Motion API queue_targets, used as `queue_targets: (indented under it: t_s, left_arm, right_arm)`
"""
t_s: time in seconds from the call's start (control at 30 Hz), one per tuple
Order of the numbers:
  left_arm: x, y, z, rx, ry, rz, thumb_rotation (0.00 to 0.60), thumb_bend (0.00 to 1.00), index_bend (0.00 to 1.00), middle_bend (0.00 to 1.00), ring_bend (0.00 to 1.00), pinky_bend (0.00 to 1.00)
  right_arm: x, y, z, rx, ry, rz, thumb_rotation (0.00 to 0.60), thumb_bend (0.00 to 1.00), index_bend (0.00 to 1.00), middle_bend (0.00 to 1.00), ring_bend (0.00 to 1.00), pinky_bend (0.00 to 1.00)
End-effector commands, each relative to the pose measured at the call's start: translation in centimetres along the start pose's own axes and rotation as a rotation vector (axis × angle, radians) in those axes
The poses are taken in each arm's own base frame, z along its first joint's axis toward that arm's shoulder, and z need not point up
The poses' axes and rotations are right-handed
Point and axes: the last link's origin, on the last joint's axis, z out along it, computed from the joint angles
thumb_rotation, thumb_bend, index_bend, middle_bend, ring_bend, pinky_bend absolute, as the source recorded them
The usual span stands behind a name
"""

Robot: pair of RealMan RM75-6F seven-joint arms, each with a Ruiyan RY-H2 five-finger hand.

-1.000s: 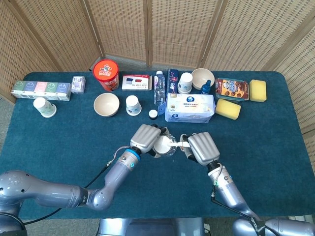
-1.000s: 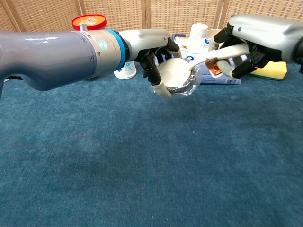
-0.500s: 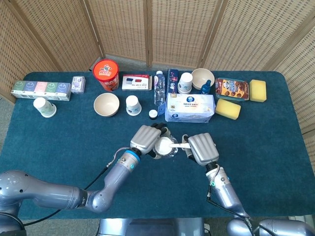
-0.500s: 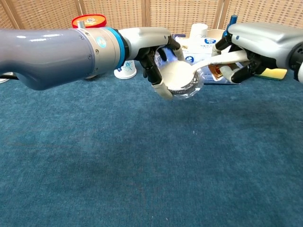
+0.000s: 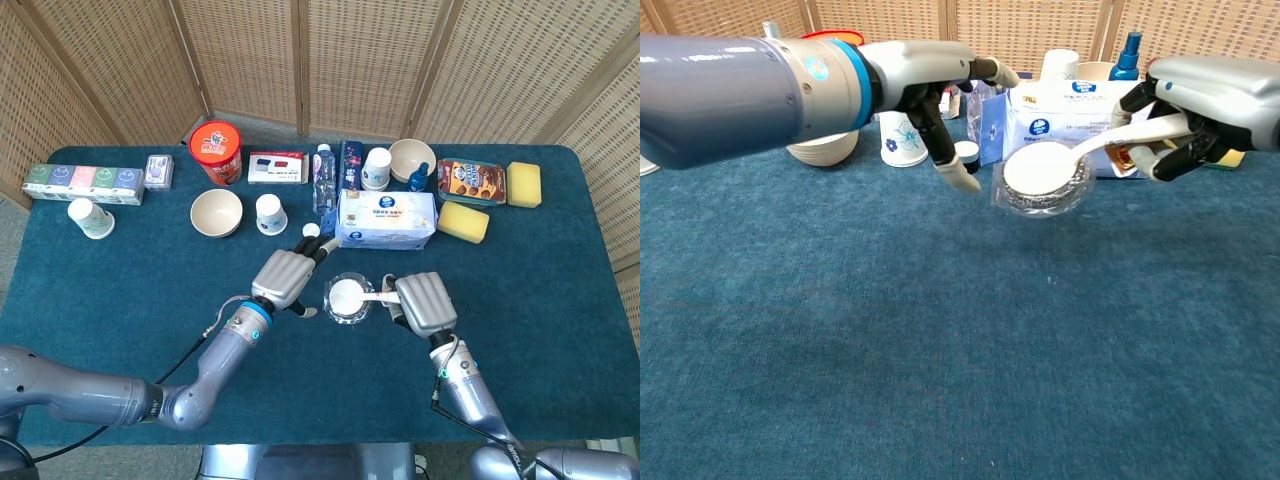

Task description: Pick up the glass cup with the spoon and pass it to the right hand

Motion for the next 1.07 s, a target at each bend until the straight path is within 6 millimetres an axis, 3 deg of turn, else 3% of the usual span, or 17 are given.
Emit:
queue_targets:
  t_s: [0.03,0.23,0.47,0.73,0.9,1.07]
  left_arm:
    - [0.9,-1.2,-1.1,0.012,0.007,0.049,0.6,0.0,0.0,0.0,0.0,0.23]
    - [3.3,-6.1,-4.5,0.084,0.051,0.149,0.6,0.0,0.0,0.0,0.0,0.18]
    - [5.1,-14.1,-10.6,0.194,0.1,0.194,0.6,0.0,0.0,0.0,0.0,0.16]
    - [5.5,-22.2,-18.3,0.306,0.14,0.172,0.6,0.0,0.0,0.0,0.0,0.15]
    - [5.7,-25.0,-21.9,0.352,0.196,0.163,0.6,0.0,0.0,0.0,0.0,0.15]
    - [4.8,-26.5,-25.0,0.372,0.25,0.123,0.6,0.0,0.0,0.0,0.0,0.15]
  right_arm:
    - [0.1,0.4,-0.1,-0.007,0.003,-0.001,0.6,0.87,0.77,0.94,0.88,1.0]
    - [0.5,1.3,-0.5,-0.025,0.005,0.009,0.6,0.87,0.77,0.93,0.88,1.0]
    - [1.3,2.3,-1.0,-0.042,0.018,0.02,0.6,0.87,0.77,0.93,0.88,1.0]
    - [1.7,3.0,-1.6,-0.055,0.024,0.033,0.6,0.87,0.76,0.93,0.88,1.0]
    - [1.8,3.2,-1.7,-0.062,0.027,0.037,0.6,0.87,0.76,0.93,0.88,1.0]
    - [1.9,3.4,-1.9,-0.068,0.036,0.045,0.6,0.87,0.76,0.93,0.88,1.0]
